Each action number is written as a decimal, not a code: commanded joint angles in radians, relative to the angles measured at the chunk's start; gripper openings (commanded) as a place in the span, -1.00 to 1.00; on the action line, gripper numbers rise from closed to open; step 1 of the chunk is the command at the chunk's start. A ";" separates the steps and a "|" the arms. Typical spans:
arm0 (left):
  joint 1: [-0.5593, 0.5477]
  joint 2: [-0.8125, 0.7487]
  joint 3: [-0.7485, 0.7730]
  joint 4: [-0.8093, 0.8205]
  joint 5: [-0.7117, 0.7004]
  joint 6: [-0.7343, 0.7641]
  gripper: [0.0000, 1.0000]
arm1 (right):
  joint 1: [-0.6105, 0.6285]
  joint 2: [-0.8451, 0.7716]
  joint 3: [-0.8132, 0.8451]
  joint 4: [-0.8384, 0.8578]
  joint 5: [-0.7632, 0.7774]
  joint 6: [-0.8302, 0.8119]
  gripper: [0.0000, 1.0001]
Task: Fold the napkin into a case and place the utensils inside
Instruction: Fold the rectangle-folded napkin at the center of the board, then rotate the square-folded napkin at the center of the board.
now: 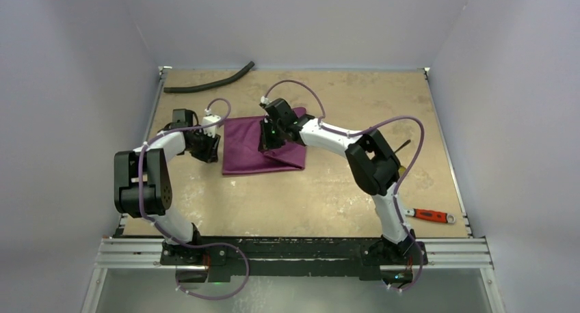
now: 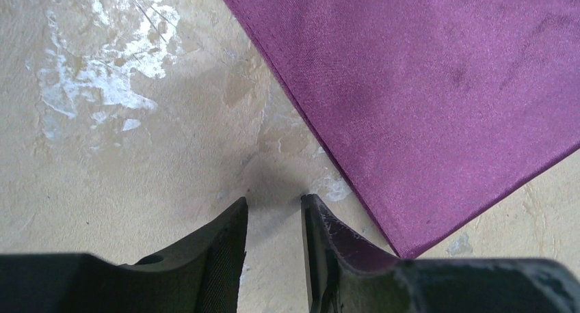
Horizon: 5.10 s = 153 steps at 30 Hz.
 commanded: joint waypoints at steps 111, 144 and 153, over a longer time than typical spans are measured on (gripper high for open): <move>-0.265 -0.038 -0.045 -0.090 -0.249 0.187 -0.34 | -0.272 0.227 0.309 0.046 0.067 -0.086 0.05; -0.367 0.006 0.000 -0.183 -0.111 0.255 -0.41 | -0.255 -0.291 -0.543 0.219 0.287 0.127 -1.00; -0.384 0.001 0.074 -0.191 -0.168 0.229 -0.23 | -0.256 -0.378 -0.579 0.176 0.279 0.130 -0.55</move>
